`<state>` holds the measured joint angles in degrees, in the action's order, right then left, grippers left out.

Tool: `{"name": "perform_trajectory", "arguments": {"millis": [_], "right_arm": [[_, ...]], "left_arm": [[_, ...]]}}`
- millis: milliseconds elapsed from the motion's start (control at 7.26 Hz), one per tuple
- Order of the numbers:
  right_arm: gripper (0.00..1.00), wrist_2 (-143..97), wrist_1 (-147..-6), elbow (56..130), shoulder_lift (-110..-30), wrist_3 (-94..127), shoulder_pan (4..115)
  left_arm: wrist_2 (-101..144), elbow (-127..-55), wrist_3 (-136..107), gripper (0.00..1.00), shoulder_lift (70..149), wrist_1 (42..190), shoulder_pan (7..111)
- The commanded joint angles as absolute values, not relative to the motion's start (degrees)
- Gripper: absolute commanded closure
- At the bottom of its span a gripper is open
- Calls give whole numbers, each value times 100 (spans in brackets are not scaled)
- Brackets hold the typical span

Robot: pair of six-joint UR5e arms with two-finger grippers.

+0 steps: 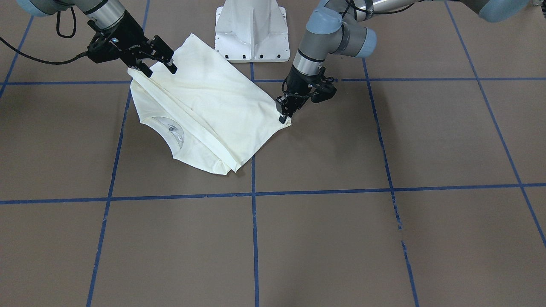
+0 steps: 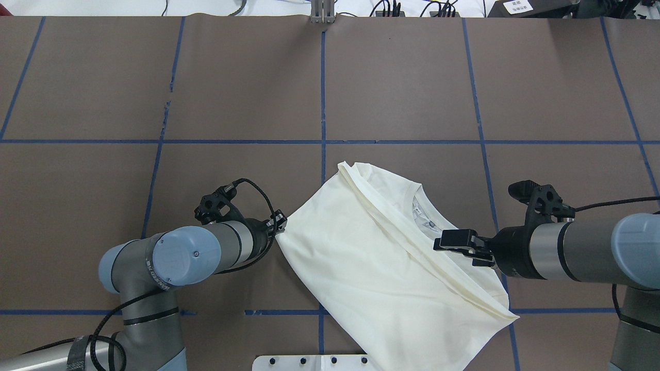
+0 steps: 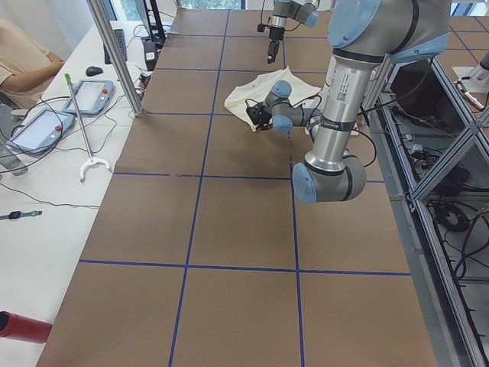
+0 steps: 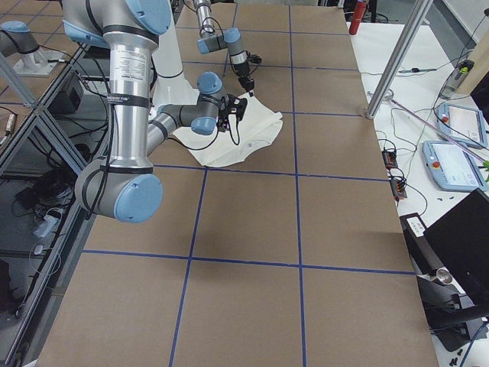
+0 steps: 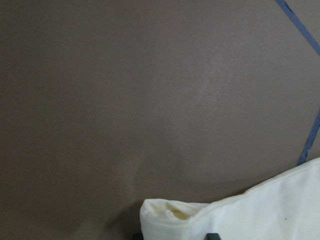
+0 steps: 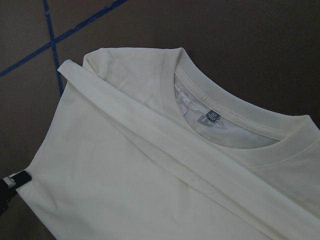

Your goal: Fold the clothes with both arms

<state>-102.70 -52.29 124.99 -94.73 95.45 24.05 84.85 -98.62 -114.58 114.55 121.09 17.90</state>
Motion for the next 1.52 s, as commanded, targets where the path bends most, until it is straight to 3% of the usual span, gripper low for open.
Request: {"name": "perform_trajectory", "arguments": {"millis": [0,551,827,964,1240,1378], "right_arm": [[0,-10248,-5229,12411,-9353,9554,2434],[0,-10143,-5229,12130,-8957,9554,2496],[0,-9827,-5229,11840,-8554,9545,2487],[0,-9765,-5229,11865,-8517,9545,2496],[0,-9355,-5229,11830,-8525,9545,2470],[0,-8838,-5238,11804,-8464,9536,2296]], "left_arm": [[8411,-9817,-10763,100,11470,12111,2089],[8437,-8863,-9896,100,12074,12418,3241],[8568,-6026,-9923,100,13397,14168,4048],[8935,-5194,-9853,100,13821,14594,4356],[8956,-4923,-9800,100,14140,14651,4395],[8956,-4957,-9904,92,14202,14634,4386]]}}
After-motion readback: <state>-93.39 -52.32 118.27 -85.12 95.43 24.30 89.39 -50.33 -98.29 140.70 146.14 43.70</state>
